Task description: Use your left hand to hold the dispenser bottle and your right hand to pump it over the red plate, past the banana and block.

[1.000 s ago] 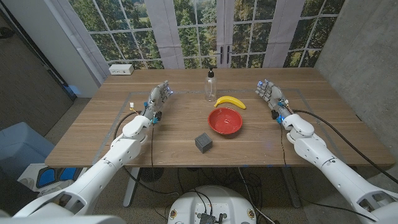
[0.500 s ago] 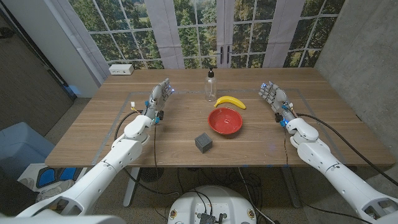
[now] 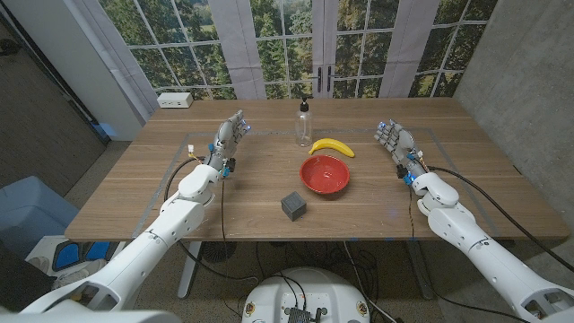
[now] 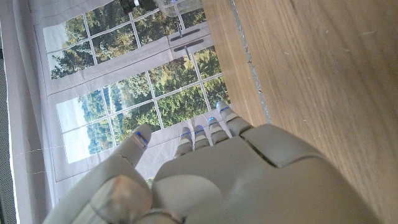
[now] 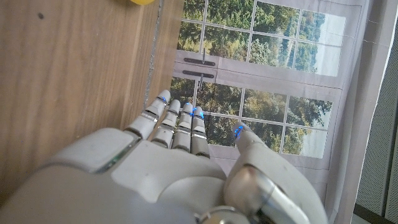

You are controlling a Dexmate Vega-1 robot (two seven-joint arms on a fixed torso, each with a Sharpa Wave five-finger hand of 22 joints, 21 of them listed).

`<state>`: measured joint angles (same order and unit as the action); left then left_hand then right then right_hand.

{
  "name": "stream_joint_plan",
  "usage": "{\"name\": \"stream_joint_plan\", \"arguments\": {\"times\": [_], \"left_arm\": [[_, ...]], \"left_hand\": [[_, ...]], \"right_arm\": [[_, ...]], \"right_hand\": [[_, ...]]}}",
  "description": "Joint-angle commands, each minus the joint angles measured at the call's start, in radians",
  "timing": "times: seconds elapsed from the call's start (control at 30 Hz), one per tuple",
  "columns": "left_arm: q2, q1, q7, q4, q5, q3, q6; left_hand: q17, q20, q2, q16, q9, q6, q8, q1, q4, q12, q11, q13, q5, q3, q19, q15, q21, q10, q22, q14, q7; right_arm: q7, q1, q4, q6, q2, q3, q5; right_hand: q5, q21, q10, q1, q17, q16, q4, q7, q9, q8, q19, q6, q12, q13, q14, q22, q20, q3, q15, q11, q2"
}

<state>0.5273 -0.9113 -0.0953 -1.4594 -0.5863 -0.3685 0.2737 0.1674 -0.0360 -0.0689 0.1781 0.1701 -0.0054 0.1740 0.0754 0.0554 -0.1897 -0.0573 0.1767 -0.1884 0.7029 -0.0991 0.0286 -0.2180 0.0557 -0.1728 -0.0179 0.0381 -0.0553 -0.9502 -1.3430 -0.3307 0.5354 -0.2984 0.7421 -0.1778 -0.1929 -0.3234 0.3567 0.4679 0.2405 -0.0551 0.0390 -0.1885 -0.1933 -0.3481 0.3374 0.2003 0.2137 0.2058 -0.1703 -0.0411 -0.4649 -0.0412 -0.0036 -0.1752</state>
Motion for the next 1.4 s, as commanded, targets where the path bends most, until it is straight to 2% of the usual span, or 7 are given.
{"name": "stream_joint_plan", "arguments": {"times": [0.03,0.13,0.2,0.3,0.5,0.83,1.4], "left_arm": [[0.016,0.004,-0.036,-0.015,0.056,-0.015,-0.015],[0.037,0.016,-0.015,-0.018,0.068,-0.025,-0.035],[0.061,0.024,-0.041,-0.046,0.103,-0.034,-0.087],[0.076,0.035,-0.074,-0.062,0.147,-0.044,-0.121],[0.117,0.068,-0.135,-0.098,0.269,-0.073,-0.196],[0.096,0.106,-0.136,-0.048,0.307,-0.088,-0.176],[0.082,0.207,-0.087,0.058,0.355,-0.125,-0.180]], "left_hand": [[0.002,-0.027,0.043,-0.003,0.002,-0.022,-0.001,-0.005,-0.029,0.001,-0.009,0.003,0.006,-0.020,-0.005,0.032,0.006,0.012,-0.003,-0.007,0.003],[0.004,-0.014,0.139,-0.005,0.004,-0.117,-0.001,0.013,-0.121,0.013,-0.003,0.004,0.003,-0.065,0.026,0.021,0.024,0.078,-0.004,-0.046,-0.004],[0.007,0.002,0.172,-0.005,0.006,-0.226,0.003,0.047,-0.188,0.014,0.013,0.007,-0.003,-0.084,0.086,0.006,0.031,0.165,-0.008,-0.104,-0.010],[0.010,0.025,0.180,-0.009,0.011,-0.357,0.006,0.091,-0.223,0.017,0.034,0.011,-0.002,-0.100,0.185,-0.012,0.039,0.277,-0.011,-0.200,-0.015],[0.012,0.036,0.178,-0.011,0.014,-0.432,0.009,0.128,-0.228,0.014,0.045,0.014,-0.001,-0.106,0.267,-0.028,0.042,0.348,-0.012,-0.284,-0.030],[0.012,0.035,0.180,-0.008,0.015,-0.433,0.018,0.143,-0.230,0.007,0.040,0.015,-0.004,-0.107,0.272,-0.032,0.036,0.350,-0.012,-0.301,-0.018],[0.012,0.029,0.186,0.002,0.016,-0.404,0.038,0.169,-0.232,-0.005,0.050,0.016,-0.010,-0.111,0.260,-0.028,0.025,0.332,-0.011,-0.295,-0.032]], "right_arm": [[0.013,-0.004,-0.007,0.008,0.006,-0.001,-0.009],[0.009,-0.003,-0.003,0.006,0.004,0.001,-0.005],[0.012,-0.002,-0.005,0.007,0.006,-0.001,-0.010],[0.008,0.002,-0.003,0.010,0.007,-0.001,-0.008],[0.009,0.007,0.003,0.004,0.003,0.001,-0.008],[0.004,0.022,0.023,0.003,-0.002,-0.002,-0.012],[0.017,0.035,0.028,0.004,-0.007,-0.010,-0.026]], "right_hand": [[0.002,-0.006,-0.009,-0.005,0.003,-0.001,0.003,0.004,-0.002,-0.005,-0.008,0.005,0.007,0.002,0.011,-0.002,-0.012,-0.001,0.004,0.007,0.001],[0.002,-0.006,-0.008,-0.006,0.002,-0.001,0.004,0.005,-0.002,-0.005,-0.008,0.006,0.007,0.002,0.011,-0.002,-0.010,0.000,0.004,0.006,0.002],[0.002,-0.006,-0.010,-0.007,0.001,-0.001,0.006,0.007,-0.002,-0.005,-0.009,0.005,0.007,0.002,0.011,-0.002,-0.007,0.001,0.005,0.006,0.004],[0.002,-0.006,-0.011,-0.009,0.000,-0.001,0.007,0.008,-0.002,-0.005,-0.009,0.004,0.008,0.002,0.011,-0.002,-0.005,0.003,0.005,0.006,0.007],[0.003,-0.006,-0.012,-0.012,-0.002,-0.002,0.009,0.012,-0.002,-0.005,-0.009,0.004,0.008,0.002,0.011,-0.002,-0.003,0.006,0.007,0.007,0.010],[0.003,-0.006,-0.014,-0.016,-0.005,-0.003,0.013,0.014,-0.002,-0.006,-0.009,0.007,0.008,0.001,0.012,-0.002,0.000,0.010,0.009,0.009,0.014],[0.001,-0.005,-0.016,-0.018,-0.012,-0.005,0.026,0.015,-0.002,-0.007,-0.008,0.010,0.008,0.001,0.012,-0.002,0.002,0.012,0.011,0.012,0.012]]}}
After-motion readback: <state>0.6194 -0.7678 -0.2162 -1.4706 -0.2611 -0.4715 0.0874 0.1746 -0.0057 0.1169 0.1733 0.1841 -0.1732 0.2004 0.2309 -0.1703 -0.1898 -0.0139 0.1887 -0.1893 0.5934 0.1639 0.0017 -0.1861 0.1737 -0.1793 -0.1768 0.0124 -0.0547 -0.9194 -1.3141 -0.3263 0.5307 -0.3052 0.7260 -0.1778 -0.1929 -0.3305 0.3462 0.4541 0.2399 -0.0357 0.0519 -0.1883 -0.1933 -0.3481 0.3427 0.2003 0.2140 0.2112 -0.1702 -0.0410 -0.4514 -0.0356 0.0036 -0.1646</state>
